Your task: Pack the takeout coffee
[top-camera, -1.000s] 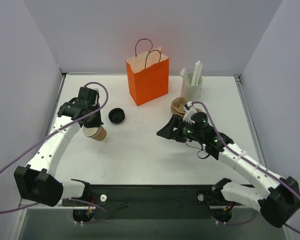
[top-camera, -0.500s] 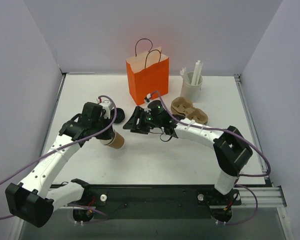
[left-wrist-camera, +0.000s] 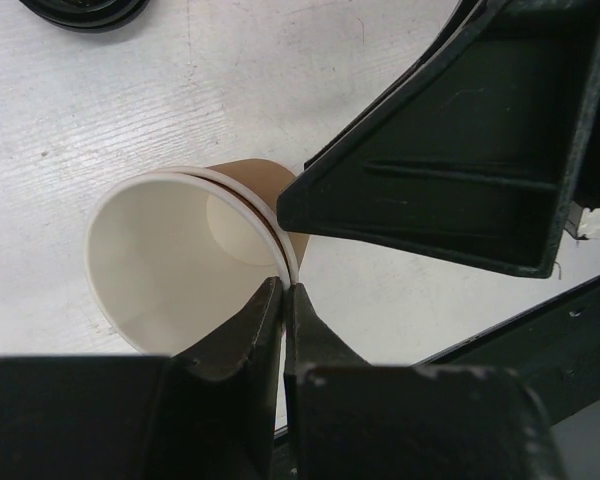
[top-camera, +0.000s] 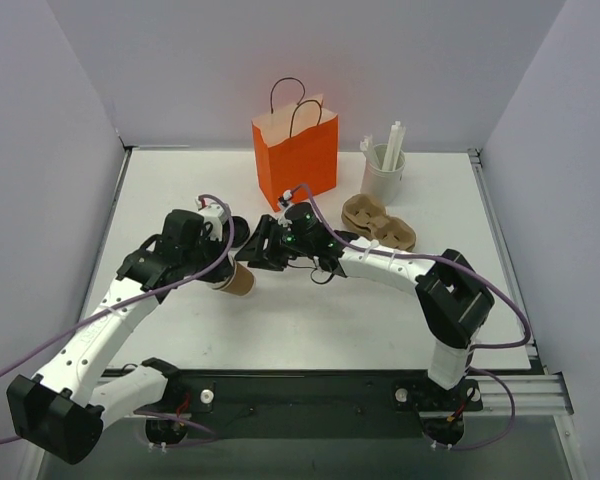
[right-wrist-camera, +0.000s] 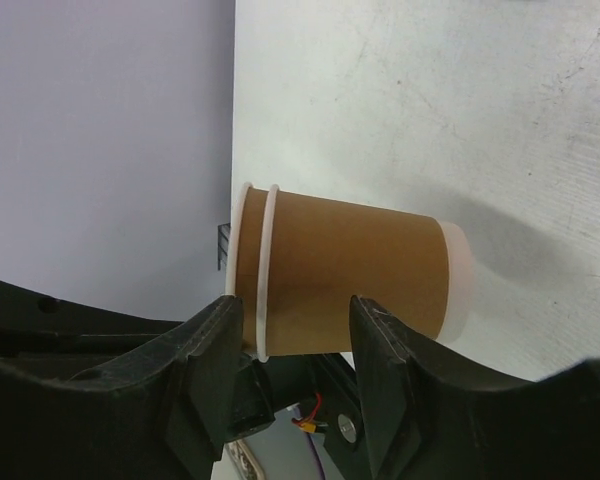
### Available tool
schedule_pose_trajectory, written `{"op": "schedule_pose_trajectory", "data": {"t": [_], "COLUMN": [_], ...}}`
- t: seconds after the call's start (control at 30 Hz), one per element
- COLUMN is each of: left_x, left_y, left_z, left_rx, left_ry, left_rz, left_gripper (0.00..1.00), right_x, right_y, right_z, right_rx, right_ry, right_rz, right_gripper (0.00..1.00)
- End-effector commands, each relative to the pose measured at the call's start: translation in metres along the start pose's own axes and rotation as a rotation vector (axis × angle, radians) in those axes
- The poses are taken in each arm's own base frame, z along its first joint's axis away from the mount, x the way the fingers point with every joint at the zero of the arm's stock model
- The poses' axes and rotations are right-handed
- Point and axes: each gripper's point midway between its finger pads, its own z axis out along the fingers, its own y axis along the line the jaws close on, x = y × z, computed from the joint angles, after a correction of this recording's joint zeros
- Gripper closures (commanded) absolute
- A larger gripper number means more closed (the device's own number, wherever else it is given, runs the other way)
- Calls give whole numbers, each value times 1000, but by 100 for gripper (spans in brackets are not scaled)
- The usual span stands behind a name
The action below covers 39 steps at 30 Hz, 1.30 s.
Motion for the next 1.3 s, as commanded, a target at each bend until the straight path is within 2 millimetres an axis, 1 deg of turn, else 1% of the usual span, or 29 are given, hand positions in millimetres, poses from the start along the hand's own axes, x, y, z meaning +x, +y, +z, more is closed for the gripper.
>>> {"op": "schedule_pose_trajectory", "data": {"t": [0.0,0.13,0.27,0.47,0.57,0.7,0.77,0.93,0.97,1.0,1.07,1.17,1.2,1.27], "left_x": [-11,-11,-16,-21,-22,-18,-14,-8,-7,-6,-5,-1,0,1], "left_y": [-8,-9,-11,-9,-7,-3,-1,2,2,2,2,2,2,2], "left_z": [3,3,-1,-5,-4,0,3,6,6,7,7,9,8,8], "left_rx": [38,40,38,21,7,-18,-25,-42,-41,-42,-40,-39,-37,-34], "left_ry": [-47,-51,-75,-98,-100,-83,-73,-58,-56,-53,-49,-36,-35,-38], "left_rz": [28,26,24,19,19,18,16,22,25,24,27,30,30,31], "left_gripper": [100,100,100,100,100,100,100,100,100,100,100,100,100,100], "right_x": [-8,-3,3,10,12,17,19,16,13,12,7,1,-1,-1], "right_y": [29,23,20,14,5,-4,-5,8,16,19,24,24,20,19], "right_z": [3,6,10,16,17,19,19,16,14,12,9,4,3,3], "right_rx": [-75,-53,-46,-19,13,36,35,-11,-38,-51,-58,-57,-50,-49], "right_ry": [-15,-2,12,21,17,26,30,39,31,33,22,7,4,5], "right_rz": [-20,-19,-11,-11,-5,6,7,14,18,19,15,17,25,25], "right_gripper": [53,54,55,62,62,62,62,62,60,56,53,53,54,56]}}
